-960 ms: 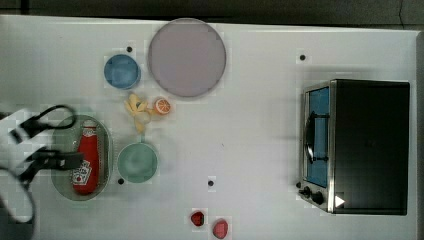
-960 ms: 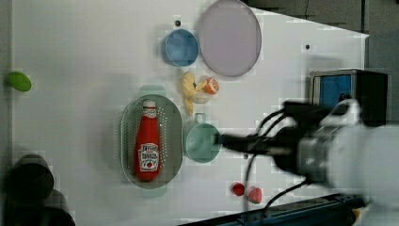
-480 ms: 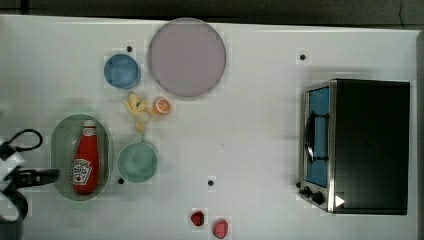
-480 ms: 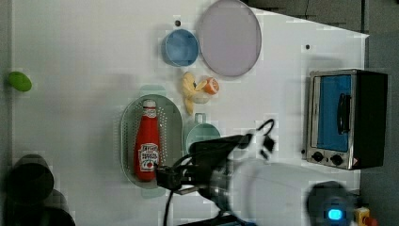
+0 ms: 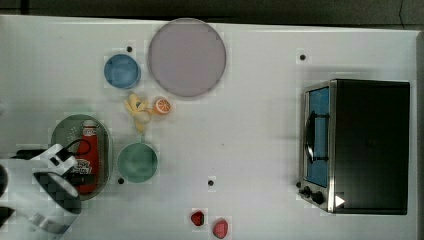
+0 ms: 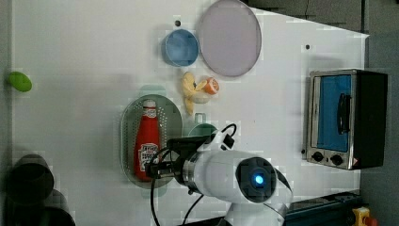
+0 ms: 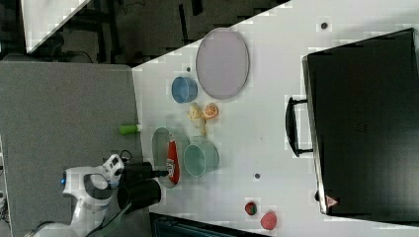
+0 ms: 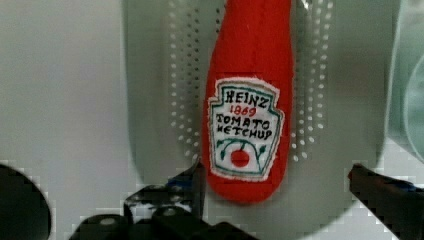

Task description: Pick ketchup from strainer and place it on the table

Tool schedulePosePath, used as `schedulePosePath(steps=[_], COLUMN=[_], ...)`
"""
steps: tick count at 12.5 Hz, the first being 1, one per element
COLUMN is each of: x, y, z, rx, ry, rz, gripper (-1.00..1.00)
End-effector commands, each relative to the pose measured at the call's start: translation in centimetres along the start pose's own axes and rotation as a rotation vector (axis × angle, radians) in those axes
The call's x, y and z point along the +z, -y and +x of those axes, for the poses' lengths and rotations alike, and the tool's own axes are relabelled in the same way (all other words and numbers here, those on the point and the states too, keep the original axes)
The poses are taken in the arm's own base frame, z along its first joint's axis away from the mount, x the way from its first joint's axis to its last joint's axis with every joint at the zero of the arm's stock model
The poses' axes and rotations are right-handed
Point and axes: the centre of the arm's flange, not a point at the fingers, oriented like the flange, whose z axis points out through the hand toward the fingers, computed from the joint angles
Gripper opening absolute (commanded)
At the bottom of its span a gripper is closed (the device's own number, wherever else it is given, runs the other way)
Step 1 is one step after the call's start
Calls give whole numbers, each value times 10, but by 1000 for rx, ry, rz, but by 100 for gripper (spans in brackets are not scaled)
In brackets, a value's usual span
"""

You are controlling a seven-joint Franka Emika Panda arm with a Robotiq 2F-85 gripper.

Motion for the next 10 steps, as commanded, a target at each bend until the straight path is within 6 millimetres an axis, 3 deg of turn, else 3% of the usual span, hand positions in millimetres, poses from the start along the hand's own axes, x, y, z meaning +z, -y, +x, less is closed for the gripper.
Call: schedulePosePath(steps=[1,9,10], x=[8,71,76], y=[1,1,0], z=[17,26,27], rx=[104,127,128], ry=[-44,-35,-30], rz=[46,47,42], gripper=[100,100,91])
